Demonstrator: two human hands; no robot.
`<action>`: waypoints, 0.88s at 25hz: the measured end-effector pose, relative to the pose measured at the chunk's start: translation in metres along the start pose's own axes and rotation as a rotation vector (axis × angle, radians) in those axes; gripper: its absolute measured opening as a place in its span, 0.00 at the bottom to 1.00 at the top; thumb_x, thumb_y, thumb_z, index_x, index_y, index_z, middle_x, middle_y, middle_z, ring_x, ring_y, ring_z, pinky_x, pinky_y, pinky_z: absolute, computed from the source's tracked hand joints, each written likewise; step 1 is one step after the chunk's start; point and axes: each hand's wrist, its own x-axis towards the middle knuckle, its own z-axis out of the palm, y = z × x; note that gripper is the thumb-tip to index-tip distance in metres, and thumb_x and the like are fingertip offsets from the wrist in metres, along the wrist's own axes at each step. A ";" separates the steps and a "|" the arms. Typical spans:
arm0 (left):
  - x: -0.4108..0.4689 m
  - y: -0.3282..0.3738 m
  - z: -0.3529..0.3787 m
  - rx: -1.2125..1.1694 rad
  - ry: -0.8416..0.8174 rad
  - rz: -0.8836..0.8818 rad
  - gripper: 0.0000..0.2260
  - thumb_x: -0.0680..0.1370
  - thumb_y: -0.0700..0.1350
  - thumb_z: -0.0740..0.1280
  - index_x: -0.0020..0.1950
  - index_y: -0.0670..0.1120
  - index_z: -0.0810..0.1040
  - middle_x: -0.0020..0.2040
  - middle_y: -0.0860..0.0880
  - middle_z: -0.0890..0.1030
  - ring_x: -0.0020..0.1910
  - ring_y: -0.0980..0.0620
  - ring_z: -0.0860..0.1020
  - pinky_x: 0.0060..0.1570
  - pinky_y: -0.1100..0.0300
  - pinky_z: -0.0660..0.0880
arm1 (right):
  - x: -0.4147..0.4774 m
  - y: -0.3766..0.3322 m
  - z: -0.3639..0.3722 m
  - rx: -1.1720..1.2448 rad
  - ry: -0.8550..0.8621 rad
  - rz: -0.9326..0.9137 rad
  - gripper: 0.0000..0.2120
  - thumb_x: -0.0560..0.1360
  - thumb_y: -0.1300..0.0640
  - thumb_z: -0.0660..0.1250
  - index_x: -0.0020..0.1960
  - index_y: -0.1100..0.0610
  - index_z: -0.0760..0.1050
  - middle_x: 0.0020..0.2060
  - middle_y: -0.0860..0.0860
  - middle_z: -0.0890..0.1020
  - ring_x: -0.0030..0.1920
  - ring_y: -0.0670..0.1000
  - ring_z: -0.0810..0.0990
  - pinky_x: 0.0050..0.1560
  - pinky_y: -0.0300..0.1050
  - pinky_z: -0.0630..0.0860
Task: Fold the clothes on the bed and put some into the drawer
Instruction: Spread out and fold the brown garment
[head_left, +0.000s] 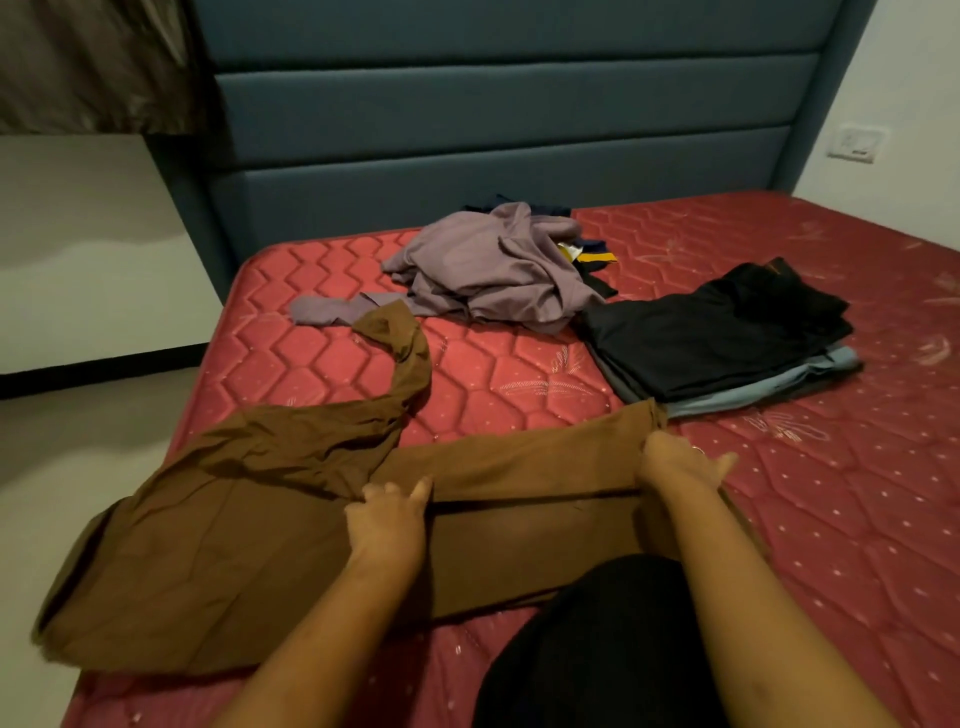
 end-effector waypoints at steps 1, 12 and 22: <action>0.000 0.008 -0.008 0.014 -0.049 -0.015 0.24 0.81 0.44 0.54 0.77 0.54 0.55 0.69 0.46 0.67 0.67 0.43 0.66 0.58 0.51 0.68 | 0.002 -0.005 -0.001 0.073 0.070 0.024 0.17 0.78 0.58 0.56 0.64 0.53 0.73 0.63 0.54 0.76 0.66 0.57 0.71 0.72 0.63 0.48; 0.064 0.074 -0.003 -0.412 -0.297 0.132 0.30 0.76 0.71 0.49 0.76 0.66 0.45 0.79 0.52 0.40 0.77 0.40 0.39 0.68 0.29 0.44 | 0.076 -0.021 0.024 0.611 0.169 0.265 0.16 0.80 0.47 0.58 0.62 0.52 0.76 0.61 0.57 0.78 0.63 0.59 0.73 0.65 0.54 0.59; 0.088 0.085 0.011 -0.481 -0.123 0.015 0.46 0.62 0.82 0.48 0.76 0.66 0.41 0.79 0.53 0.39 0.77 0.41 0.38 0.63 0.25 0.40 | 0.092 -0.010 0.045 0.494 0.417 0.262 0.13 0.82 0.52 0.55 0.60 0.54 0.74 0.51 0.60 0.82 0.52 0.60 0.79 0.58 0.52 0.62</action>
